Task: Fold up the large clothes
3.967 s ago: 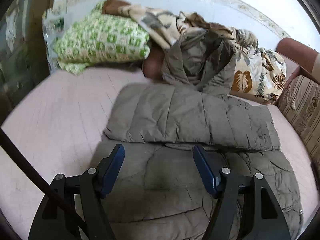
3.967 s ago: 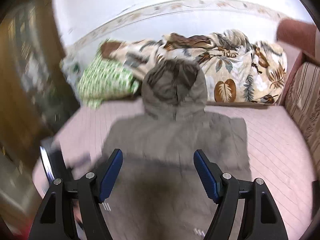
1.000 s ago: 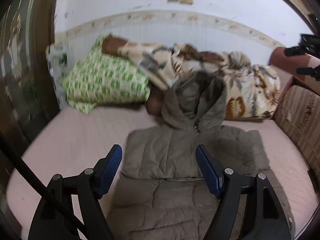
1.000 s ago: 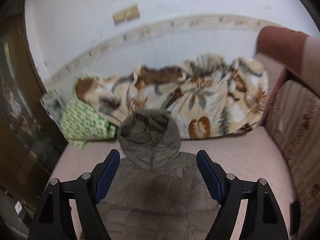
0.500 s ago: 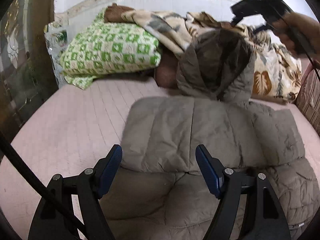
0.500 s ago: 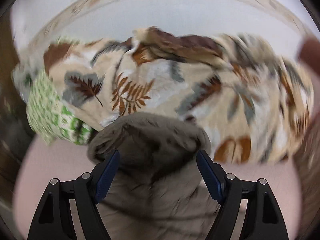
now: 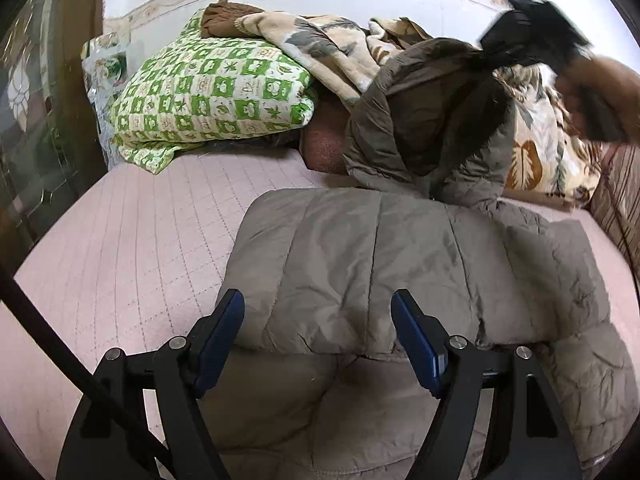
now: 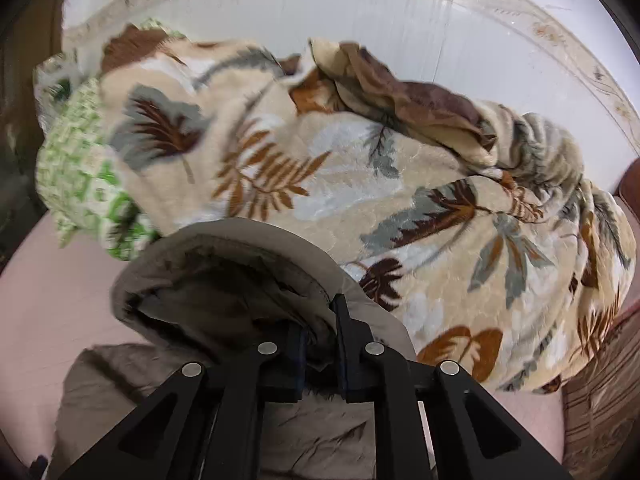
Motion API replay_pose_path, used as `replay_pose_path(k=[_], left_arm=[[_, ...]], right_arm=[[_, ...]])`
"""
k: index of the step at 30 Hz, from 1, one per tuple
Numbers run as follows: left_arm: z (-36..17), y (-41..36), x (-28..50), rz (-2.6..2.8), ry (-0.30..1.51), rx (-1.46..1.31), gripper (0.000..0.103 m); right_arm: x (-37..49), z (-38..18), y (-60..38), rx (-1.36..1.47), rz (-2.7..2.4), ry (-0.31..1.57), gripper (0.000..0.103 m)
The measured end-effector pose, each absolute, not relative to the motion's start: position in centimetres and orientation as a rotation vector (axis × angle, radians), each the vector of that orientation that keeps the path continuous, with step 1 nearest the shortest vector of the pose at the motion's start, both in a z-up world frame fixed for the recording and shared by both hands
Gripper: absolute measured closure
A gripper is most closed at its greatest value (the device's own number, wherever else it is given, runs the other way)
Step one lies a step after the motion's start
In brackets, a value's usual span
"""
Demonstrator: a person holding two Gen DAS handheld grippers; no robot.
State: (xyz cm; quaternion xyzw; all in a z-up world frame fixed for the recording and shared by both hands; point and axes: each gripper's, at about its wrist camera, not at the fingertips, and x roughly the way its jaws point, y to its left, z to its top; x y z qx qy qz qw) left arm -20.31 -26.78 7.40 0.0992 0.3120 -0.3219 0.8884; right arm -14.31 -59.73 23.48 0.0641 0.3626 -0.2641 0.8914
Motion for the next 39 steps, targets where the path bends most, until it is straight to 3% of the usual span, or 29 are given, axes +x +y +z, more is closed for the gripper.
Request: replay_pose_path(k=[12,15,19,23,30,35,37,39], left_arm=[[9.7,-23.6,-18.8,-0.646,0.645,0.069,0.028],[10.1,-23.1,-18.5,-0.635,0.636,0.042,0.028],[10.4,-23.2,-18.5,-0.638,0.628,0.013,0.028],[10.2,-24.1,-19.3,-0.645,0.610,0.051,0.028],[8.9,-26.5,-19.0,-0.654,0.631,0.102,0.028],[8.3,-26.7,-18.3,-0.646,0.673,0.119,0.028],[8.1,-26.5,-18.2,-0.643,0.673,0.117,0.028],[7.9,-26.6,-18.0,-0.647,0.685,0.117,0.028]], right_arm=[[-29.3,27.7,-44.6,0.045,-0.415,0.596,0.094],[-32.5,25.9,-41.0,0.007,-0.394,0.599,0.097],[-35.0,19.2,-37.7,0.059,-0.344,0.679,0.097],[-35.3,12.9,-37.4,0.170,-0.314,0.754,0.098],[-32.2,16.3,-44.9,0.325,-0.340,0.653,0.096],[-27.6,15.8,-50.1,0.525,-0.312,0.642,0.080],[-27.9,15.0,-49.8,0.628,-0.259,0.610,0.046],[-27.8,14.0,-48.4,0.609,-0.253,0.625,0.042]])
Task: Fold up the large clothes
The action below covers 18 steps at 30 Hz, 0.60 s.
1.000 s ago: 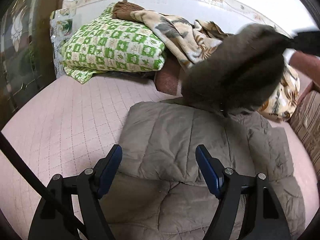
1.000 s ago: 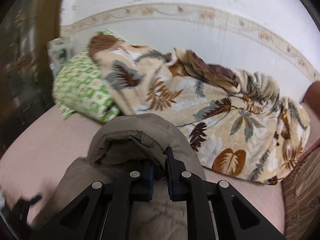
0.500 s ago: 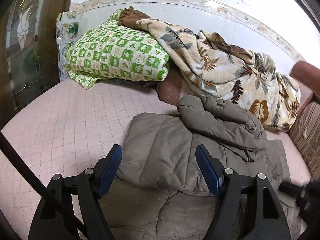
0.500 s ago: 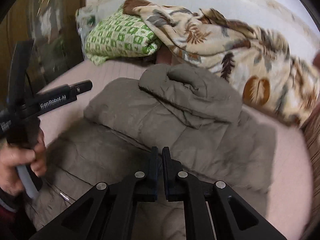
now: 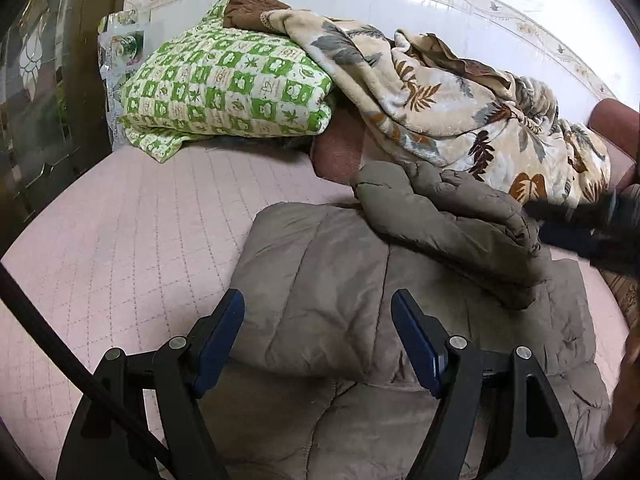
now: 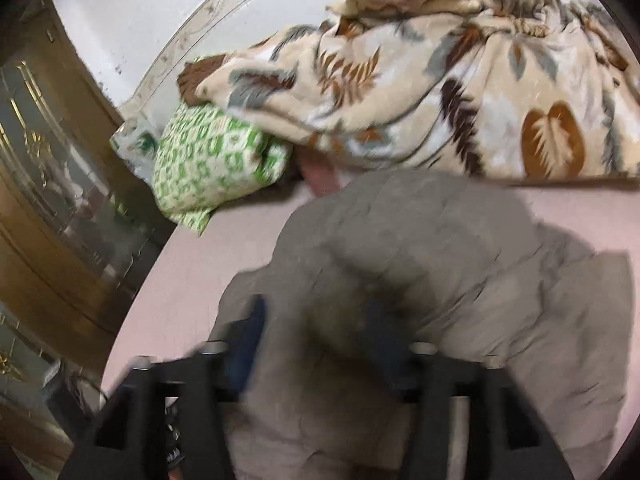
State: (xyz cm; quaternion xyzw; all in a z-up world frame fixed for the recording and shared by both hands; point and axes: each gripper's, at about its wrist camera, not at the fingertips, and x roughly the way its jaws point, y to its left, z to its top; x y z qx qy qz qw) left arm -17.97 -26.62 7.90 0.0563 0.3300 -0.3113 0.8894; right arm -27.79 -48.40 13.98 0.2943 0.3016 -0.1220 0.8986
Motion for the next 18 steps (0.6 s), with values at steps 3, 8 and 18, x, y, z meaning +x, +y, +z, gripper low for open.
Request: replay_pose_path(k=[3,8,18], left_arm=[[7.5,-27.0,-18.1,-0.651,0.702,0.135,0.028],[6.8,-27.5,-18.3,-0.636,0.720,0.200,0.028],[6.7,-27.0,-17.9,-0.622,0.736,0.183,0.028]], right_arm=[[-26.8,12.3,-45.8,0.371,-0.382,0.694,0.043],[-25.2,4.1,-47.5,0.447,-0.367,0.903,0.070],[-27.2,13.3,-47.0,0.375,-0.406,0.688,0.069]])
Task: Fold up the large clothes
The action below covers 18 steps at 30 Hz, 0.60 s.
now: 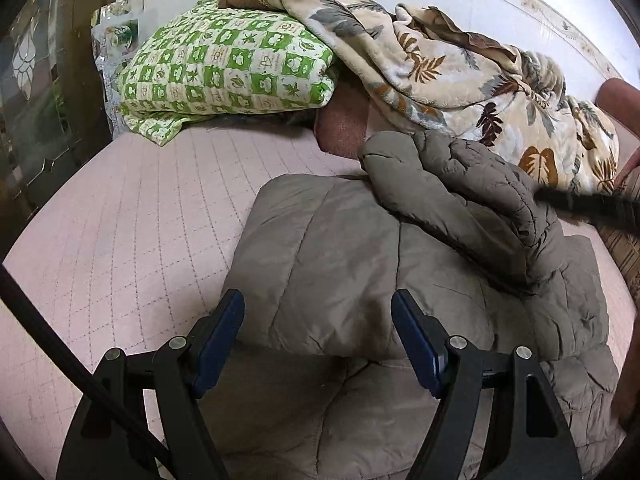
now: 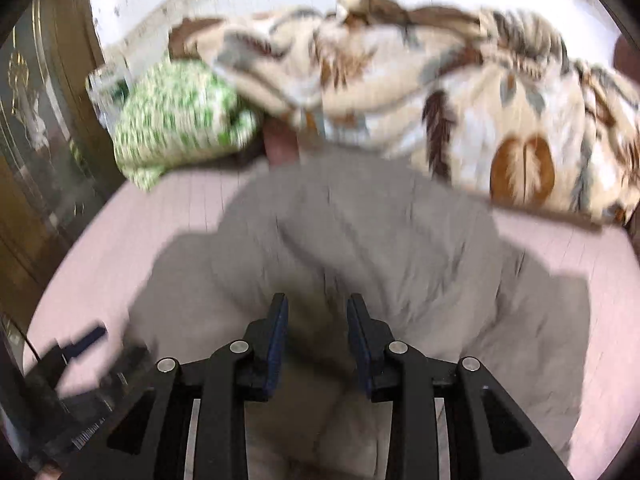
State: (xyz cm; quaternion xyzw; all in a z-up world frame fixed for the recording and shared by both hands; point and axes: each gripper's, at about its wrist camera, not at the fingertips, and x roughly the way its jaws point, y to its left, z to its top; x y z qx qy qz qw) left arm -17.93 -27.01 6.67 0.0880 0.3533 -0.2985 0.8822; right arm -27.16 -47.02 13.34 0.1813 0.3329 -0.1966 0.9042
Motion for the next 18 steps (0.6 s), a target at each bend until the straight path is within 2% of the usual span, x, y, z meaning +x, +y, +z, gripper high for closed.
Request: replay_pose_path(k=[5,9,11,15,17,18], left_arm=[[6.7,-26.8,-17.7,-0.614,0.731,0.183,0.028],[6.3,-26.9,-17.4,-0.610,0.745,0.195,0.028],[6.3,-27.0,-17.3,-0.611,0.749,0.200,0.028],[6.4,-26.8,-17.3,-0.611,0.746,0.196,0.028],[6.6,-26.6,-17.4,-0.608,0.743,0.189,0.028],[6.7,-26.5,-17.4,-0.605,0.740,0.188,0.028]], right_arm=[[-22.3,13.0,-49.5,0.383,-0.450,0.690,0.069],[-18.0,6.9,-50.7,0.443,-0.421,0.876,0.069],[-17.8,5.5,-50.6,0.418,-0.424,0.888,0.068],[-19.5,8.2,-51.1,0.451,-0.397,0.823,0.068],[-21.3,10.3,-50.6,0.428,-0.394,0.774,0.063],[-22.1,10.9,-50.3,0.409,-0.402,0.760,0.056]])
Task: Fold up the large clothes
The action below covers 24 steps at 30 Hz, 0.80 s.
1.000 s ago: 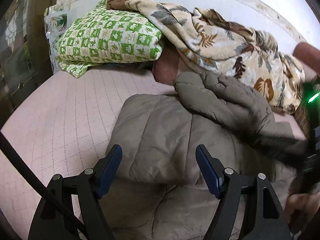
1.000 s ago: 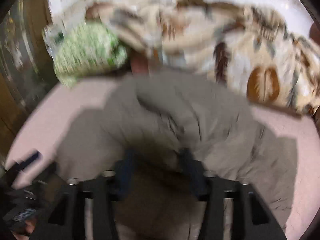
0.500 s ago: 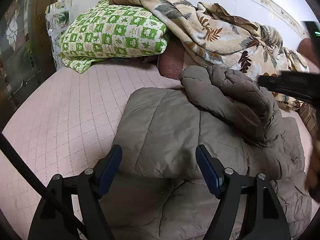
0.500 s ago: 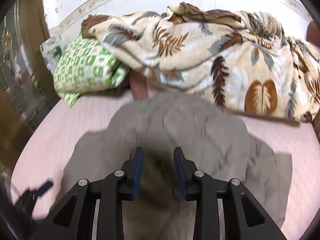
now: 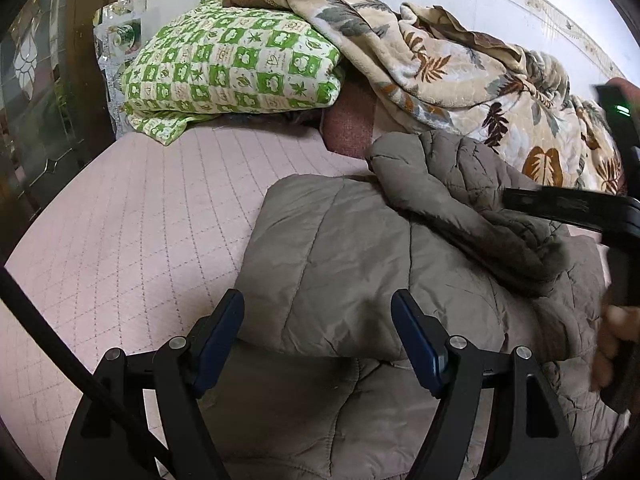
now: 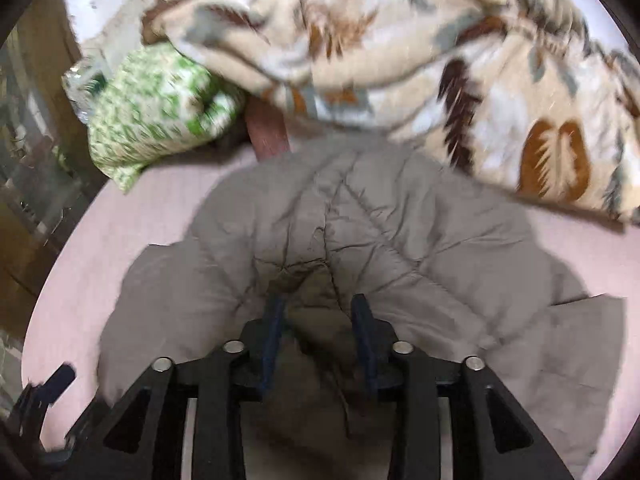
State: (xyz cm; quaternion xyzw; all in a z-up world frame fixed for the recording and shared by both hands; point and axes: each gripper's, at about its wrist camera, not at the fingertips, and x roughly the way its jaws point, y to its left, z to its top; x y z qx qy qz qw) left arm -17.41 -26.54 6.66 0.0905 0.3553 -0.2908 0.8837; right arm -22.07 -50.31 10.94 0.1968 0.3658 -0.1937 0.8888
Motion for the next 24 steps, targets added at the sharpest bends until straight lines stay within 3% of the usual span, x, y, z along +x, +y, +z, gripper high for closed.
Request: replay_pose_path(k=[4,9,17,24], left_arm=[[6.9,-26.4,-17.9,-0.600,0.727,0.200,0.028],[7.8,-26.6,-19.3,-0.601,0.680,0.245,0.028],[10.2,-25.7,-21.3,-0.590,0.566,0.292,0.028],[11.6,-24.1,-23.6,-0.590,0.499,0.317,0.028]], right_arm=[[-25.0,10.8,-50.0,0.358,-0.478,0.766,0.053],[-25.2,5.8,-50.4,0.431,-0.469,0.903,0.052],[-29.8,10.8,-44.3,0.377,-0.416,0.763,0.052],[-35.8,11.3,-37.8,0.401,-0.357,0.736,0.051]])
